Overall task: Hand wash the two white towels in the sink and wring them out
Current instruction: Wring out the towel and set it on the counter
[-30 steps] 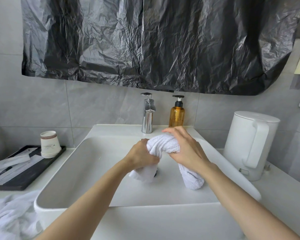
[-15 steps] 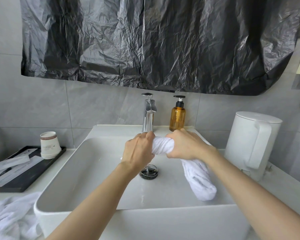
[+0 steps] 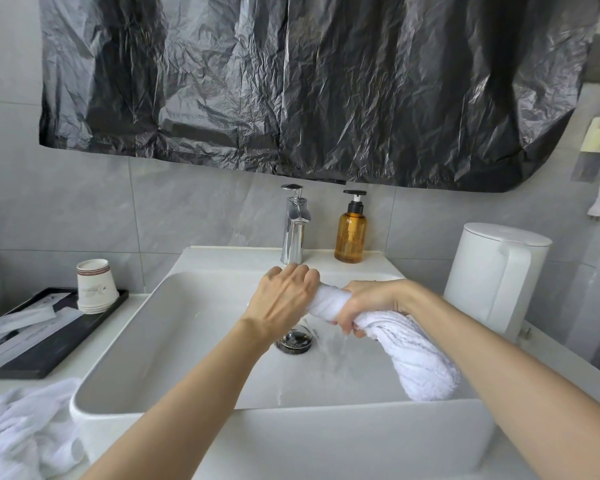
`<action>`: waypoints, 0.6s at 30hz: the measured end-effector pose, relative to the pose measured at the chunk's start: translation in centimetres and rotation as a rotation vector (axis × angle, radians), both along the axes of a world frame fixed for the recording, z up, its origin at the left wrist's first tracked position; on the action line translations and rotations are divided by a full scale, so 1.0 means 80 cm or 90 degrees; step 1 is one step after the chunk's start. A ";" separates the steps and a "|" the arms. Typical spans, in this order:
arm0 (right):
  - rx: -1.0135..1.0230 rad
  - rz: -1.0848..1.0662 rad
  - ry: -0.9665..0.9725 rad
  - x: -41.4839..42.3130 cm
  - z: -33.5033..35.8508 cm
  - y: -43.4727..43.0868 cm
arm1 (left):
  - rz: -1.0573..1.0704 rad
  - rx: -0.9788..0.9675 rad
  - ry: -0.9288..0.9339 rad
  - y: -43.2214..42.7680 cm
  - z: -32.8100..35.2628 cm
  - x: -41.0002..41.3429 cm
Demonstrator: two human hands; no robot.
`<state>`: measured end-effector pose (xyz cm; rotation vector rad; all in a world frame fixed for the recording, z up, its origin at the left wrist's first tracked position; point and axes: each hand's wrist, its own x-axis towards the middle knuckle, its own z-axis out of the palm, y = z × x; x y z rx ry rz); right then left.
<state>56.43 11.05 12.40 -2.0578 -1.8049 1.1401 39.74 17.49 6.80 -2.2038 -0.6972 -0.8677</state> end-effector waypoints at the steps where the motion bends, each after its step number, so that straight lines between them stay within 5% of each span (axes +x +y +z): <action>1: -0.010 0.004 -0.001 0.000 0.001 0.000 | -0.005 -0.046 -0.010 0.000 0.000 0.000; 8: 0.131 -0.006 -0.078 0.010 0.009 -0.011 | -0.111 -0.692 -0.115 -0.007 -0.001 -0.011; 12: 0.364 0.012 -0.325 0.029 0.019 -0.025 | -0.315 -1.052 -0.291 -0.019 0.022 -0.014; 18: 0.636 -0.006 -0.374 0.036 0.025 -0.059 | -0.386 -1.121 -0.185 -0.029 0.026 -0.013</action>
